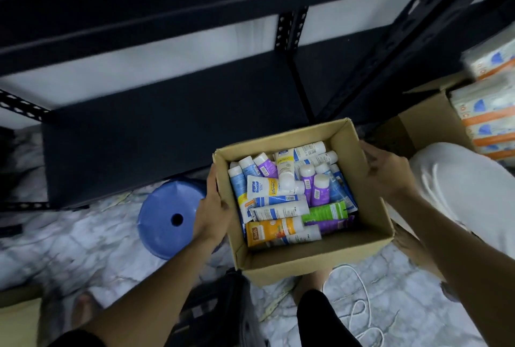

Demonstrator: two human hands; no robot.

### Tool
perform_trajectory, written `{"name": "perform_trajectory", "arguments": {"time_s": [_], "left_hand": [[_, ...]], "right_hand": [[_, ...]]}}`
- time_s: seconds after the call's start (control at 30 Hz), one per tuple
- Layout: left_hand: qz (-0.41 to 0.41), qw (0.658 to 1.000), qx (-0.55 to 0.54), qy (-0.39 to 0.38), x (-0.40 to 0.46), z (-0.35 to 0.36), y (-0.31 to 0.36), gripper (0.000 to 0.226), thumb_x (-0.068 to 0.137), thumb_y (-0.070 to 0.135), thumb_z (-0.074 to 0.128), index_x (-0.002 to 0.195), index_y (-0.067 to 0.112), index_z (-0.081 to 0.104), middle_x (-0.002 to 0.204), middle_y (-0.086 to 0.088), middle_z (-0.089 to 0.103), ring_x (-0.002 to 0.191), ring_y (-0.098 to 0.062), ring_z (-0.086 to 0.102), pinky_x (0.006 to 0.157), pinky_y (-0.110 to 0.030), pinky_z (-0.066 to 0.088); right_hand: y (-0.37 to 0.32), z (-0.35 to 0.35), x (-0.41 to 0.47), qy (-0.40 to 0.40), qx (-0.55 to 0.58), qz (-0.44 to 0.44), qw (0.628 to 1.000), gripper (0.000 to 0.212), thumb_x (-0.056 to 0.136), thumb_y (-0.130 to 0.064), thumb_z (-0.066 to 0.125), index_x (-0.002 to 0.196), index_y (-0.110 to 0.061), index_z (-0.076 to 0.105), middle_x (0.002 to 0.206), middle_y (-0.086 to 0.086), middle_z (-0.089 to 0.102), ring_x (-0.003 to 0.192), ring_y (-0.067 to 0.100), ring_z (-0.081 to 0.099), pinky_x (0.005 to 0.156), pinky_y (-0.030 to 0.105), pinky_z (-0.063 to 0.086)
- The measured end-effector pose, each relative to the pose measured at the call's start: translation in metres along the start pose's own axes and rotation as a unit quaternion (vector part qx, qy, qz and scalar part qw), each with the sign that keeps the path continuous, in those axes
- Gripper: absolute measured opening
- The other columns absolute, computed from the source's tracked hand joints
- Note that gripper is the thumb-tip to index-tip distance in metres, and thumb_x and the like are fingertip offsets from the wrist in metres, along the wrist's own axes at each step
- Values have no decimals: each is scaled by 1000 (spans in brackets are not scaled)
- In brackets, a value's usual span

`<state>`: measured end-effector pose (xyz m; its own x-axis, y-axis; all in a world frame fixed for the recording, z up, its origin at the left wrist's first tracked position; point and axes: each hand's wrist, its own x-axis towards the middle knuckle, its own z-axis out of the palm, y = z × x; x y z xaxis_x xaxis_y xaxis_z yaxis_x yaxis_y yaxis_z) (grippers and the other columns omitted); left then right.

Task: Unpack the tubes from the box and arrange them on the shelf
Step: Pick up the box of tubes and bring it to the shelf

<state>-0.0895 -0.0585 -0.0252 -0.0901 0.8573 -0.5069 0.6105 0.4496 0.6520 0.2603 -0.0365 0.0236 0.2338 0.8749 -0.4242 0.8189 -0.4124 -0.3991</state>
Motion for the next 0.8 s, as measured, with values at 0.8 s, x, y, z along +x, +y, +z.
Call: {"name": "perform_trajectory", "arguments": {"time_s": [0.8], "left_hand": [[-39, 979, -188, 64, -87, -242, -135, 79, 94, 3, 58, 152, 44, 23, 94, 6, 74, 85, -4, 72, 66, -22, 59]], "right_hand": [[-216, 104, -77, -71, 94, -33, 992, 68, 82, -3, 59, 137, -43, 56, 108, 0, 76, 98, 12, 72, 77, 39, 61]]}}
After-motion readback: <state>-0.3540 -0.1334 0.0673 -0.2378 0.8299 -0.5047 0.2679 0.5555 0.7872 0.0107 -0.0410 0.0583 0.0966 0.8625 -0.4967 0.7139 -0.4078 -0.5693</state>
